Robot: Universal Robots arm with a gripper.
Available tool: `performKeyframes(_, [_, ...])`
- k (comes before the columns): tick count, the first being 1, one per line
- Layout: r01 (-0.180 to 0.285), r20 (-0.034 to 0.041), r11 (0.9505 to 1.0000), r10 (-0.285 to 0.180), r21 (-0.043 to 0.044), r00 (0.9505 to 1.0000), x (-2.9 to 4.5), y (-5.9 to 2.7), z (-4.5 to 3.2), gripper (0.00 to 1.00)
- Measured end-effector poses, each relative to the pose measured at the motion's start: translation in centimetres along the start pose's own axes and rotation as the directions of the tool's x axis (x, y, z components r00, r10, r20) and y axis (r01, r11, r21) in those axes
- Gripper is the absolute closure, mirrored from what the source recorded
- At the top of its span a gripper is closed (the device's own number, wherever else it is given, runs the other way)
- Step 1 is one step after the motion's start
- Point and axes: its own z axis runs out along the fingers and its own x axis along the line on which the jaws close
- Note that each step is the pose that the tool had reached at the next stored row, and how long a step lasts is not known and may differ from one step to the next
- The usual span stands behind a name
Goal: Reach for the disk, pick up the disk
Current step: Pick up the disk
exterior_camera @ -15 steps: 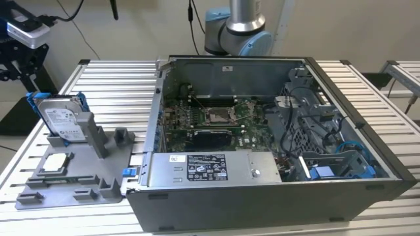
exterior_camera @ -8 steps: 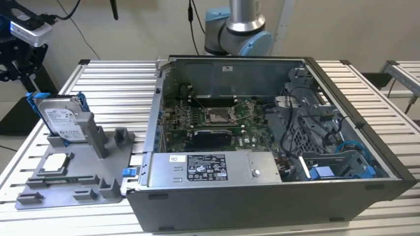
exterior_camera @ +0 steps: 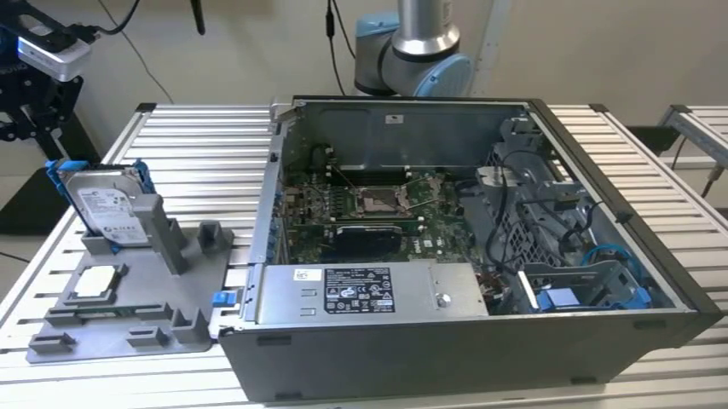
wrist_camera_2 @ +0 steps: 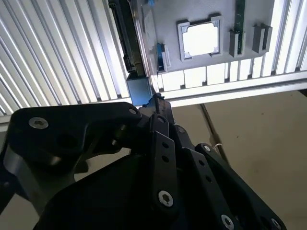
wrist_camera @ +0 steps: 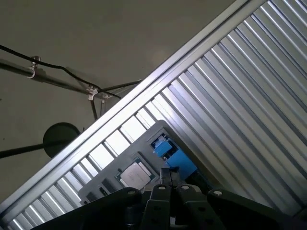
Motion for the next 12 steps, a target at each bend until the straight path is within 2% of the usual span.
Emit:
performKeyframes(5, [0.007, -0.0006, 1.0000, -0.007, 0.0001, 1.0000, 0.00, 0.00, 0.00, 1.00])
performKeyframes(12, [0.067, -0.0053, 0.9978, -0.067, 0.0004, 0.9978, 0.00, 0.00, 0.00, 1.00])
